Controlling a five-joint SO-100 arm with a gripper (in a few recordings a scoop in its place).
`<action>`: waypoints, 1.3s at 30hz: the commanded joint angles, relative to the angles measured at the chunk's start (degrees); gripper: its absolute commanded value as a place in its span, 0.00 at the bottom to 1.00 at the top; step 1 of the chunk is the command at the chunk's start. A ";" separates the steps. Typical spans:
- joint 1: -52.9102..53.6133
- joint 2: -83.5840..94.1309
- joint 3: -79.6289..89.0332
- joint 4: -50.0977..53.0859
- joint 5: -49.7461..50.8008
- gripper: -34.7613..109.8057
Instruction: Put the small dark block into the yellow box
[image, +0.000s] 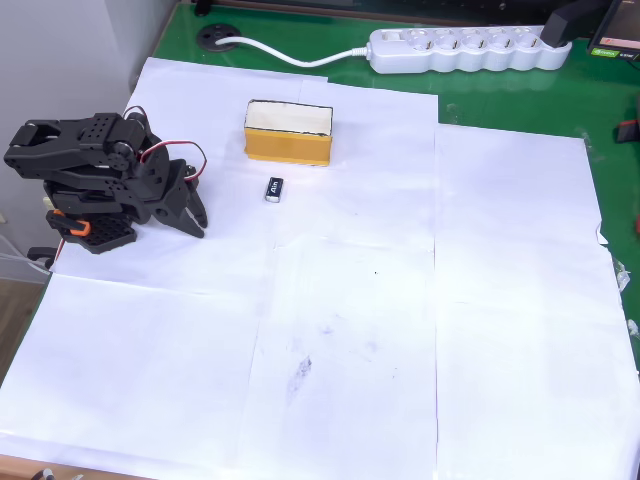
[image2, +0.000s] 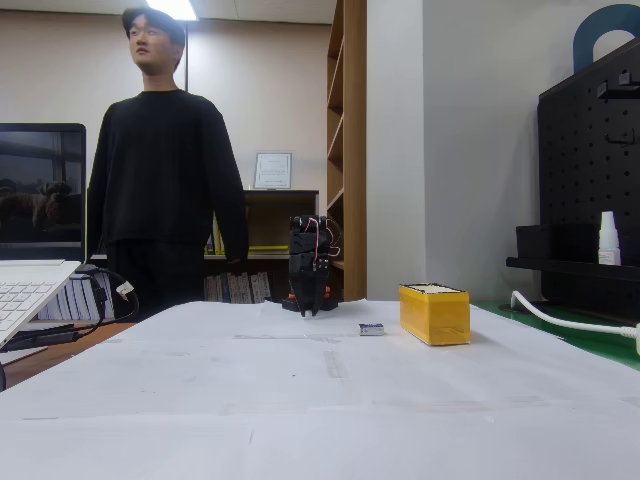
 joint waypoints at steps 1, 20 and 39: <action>1.05 -0.79 0.79 4.83 -0.53 0.28; -12.04 52.12 56.43 3.69 34.63 0.34; -13.80 82.44 86.13 14.85 79.28 0.42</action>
